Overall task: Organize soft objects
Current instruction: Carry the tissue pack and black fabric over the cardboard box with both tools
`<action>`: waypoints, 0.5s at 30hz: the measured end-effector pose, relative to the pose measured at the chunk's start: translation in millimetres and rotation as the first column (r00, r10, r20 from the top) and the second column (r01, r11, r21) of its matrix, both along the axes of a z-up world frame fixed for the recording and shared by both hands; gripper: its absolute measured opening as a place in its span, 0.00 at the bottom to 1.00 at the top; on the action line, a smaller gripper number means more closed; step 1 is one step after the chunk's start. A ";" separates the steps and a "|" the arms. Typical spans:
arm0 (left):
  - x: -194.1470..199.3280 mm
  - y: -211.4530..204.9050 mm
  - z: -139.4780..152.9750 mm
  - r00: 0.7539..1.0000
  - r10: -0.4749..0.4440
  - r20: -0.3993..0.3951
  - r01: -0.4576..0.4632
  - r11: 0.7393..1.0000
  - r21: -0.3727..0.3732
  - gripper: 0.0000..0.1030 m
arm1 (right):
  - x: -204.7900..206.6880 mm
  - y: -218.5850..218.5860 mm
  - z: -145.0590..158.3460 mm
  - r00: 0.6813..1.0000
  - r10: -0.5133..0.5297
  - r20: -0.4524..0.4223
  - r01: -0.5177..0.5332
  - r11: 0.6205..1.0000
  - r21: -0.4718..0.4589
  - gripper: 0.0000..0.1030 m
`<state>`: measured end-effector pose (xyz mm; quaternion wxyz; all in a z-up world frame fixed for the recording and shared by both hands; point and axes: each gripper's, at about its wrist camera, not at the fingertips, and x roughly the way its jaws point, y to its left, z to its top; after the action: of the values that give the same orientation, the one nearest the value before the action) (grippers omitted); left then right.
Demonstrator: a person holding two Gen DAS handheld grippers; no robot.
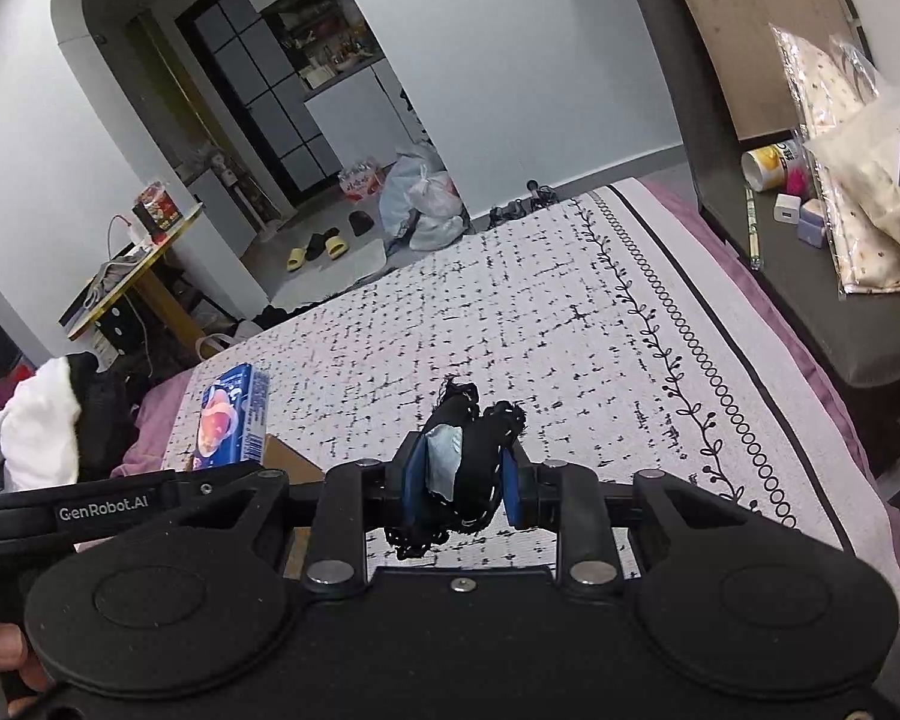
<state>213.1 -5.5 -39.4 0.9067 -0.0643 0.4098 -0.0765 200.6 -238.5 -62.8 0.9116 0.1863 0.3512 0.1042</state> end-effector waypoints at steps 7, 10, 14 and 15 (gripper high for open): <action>-14.2 27.6 10.5 1.000 0.005 0.027 -0.005 1.000 0.001 0.48 | -7.8 13.5 9.2 1.000 0.025 0.019 -0.025 1.000 -0.012 0.25; -19.7 41.3 12.9 0.999 0.011 0.035 -0.010 1.000 -0.008 0.48 | -11.5 21.6 13.7 0.999 0.037 0.028 -0.037 0.999 -0.017 0.25; -24.8 58.0 12.3 0.999 0.024 0.044 -0.024 1.000 -0.004 0.48 | -13.5 35.0 18.2 0.997 0.060 0.038 -0.059 0.998 -0.028 0.25; -26.0 63.3 11.3 0.999 0.030 0.044 -0.030 1.000 -0.008 0.48 | -13.9 38.2 18.8 0.997 0.064 0.039 -0.063 0.998 -0.030 0.25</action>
<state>187.1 57.8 -28.1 0.9162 -0.0720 0.3885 -0.0659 186.7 -200.4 -44.0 0.9173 0.1597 0.3400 0.1320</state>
